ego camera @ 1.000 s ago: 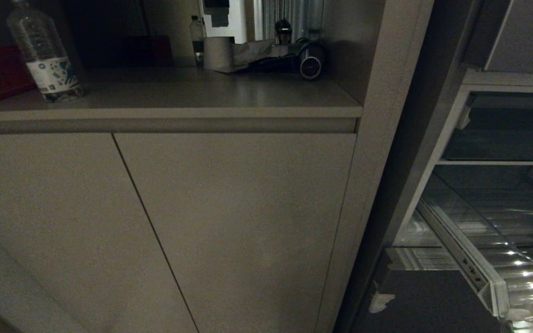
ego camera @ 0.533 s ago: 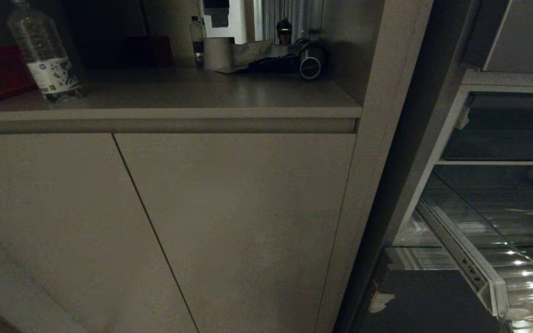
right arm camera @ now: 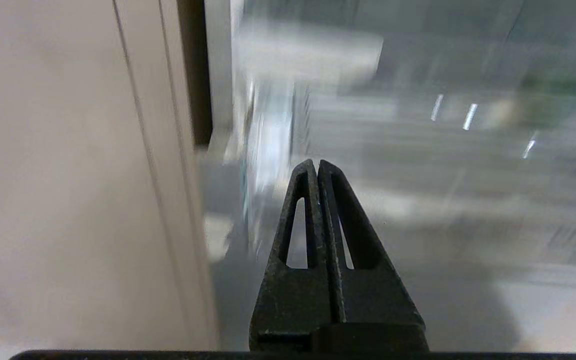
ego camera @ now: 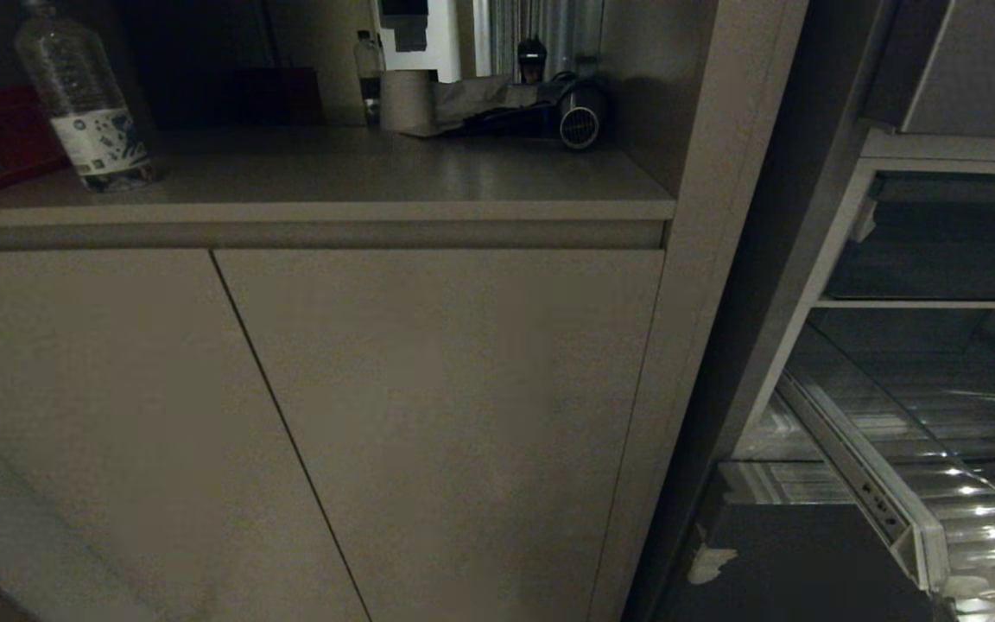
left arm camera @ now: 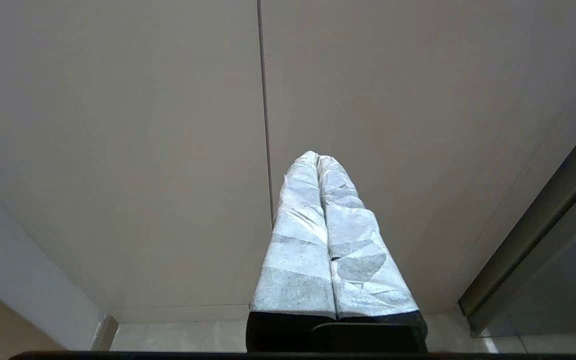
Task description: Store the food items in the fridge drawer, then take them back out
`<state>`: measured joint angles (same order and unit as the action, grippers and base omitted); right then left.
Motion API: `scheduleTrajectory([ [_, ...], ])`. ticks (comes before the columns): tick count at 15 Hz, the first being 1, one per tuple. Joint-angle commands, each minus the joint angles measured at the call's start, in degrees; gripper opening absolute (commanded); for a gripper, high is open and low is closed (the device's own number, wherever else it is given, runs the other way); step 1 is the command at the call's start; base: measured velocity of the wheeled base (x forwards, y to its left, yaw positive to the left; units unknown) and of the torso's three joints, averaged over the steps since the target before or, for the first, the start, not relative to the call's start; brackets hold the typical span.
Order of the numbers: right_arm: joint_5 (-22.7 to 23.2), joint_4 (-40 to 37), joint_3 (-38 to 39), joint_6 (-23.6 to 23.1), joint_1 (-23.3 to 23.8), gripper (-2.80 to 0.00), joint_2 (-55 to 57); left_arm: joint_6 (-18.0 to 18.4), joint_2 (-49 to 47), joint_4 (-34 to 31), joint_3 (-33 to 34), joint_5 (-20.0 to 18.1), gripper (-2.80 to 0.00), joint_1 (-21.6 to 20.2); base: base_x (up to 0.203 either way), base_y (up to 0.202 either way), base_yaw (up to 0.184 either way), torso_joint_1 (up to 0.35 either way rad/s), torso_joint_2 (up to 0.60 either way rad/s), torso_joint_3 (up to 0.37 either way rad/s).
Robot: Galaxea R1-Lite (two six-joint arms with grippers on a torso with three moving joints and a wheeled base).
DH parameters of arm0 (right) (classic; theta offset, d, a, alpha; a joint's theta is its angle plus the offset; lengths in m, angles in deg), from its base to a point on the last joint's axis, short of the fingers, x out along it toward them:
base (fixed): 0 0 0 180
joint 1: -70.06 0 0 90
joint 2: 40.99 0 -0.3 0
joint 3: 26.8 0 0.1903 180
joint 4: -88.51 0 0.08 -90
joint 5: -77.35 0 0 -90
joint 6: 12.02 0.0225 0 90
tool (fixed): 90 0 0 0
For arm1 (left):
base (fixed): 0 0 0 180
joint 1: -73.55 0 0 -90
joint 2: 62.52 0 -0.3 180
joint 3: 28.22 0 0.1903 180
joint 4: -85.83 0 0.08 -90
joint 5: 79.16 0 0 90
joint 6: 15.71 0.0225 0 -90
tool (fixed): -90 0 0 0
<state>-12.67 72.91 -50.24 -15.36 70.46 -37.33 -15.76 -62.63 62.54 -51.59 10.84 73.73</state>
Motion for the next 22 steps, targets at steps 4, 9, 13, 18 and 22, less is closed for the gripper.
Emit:
scheduleTrajectory([
  [4,-0.3,-3.1,1.9,1.0,-0.5,-2.8,-3.8,0.0,-0.1,0.0,0.0,0.0,-2.8,0.0,0.0,0.0,0.0,0.0,0.0,0.0],
  [9,-0.4,-3.1,1.9,1.8,-0.5,-2.8,-3.8,0.0,-0.1,0.0,0.0,0.0,-2.8,0.0,0.0,0.0,0.0,0.0,0.0,0.0],
  [13,-0.6,-3.0,1.9,2.5,-0.5,-2.8,-3.8,0.0,-0.1,0.0,0.0,0.0,-2.8,0.0,0.0,0.0,0.0,0.102,-0.24,-0.139],
  [18,-0.6,-3.0,1.9,2.8,-0.5,-2.8,-3.8,0.0,-0.1,0.0,0.0,0.0,-2.8,0.0,0.0,0.0,0.0,0.235,-0.55,-0.314],
  [22,-0.7,-2.9,1.9,3.6,-0.5,-2.8,-3.8,0.0,-0.1,0.0,0.0,0.0,-2.8,0.0,0.0,0.0,0.0,0.224,-0.51,-0.282],
])
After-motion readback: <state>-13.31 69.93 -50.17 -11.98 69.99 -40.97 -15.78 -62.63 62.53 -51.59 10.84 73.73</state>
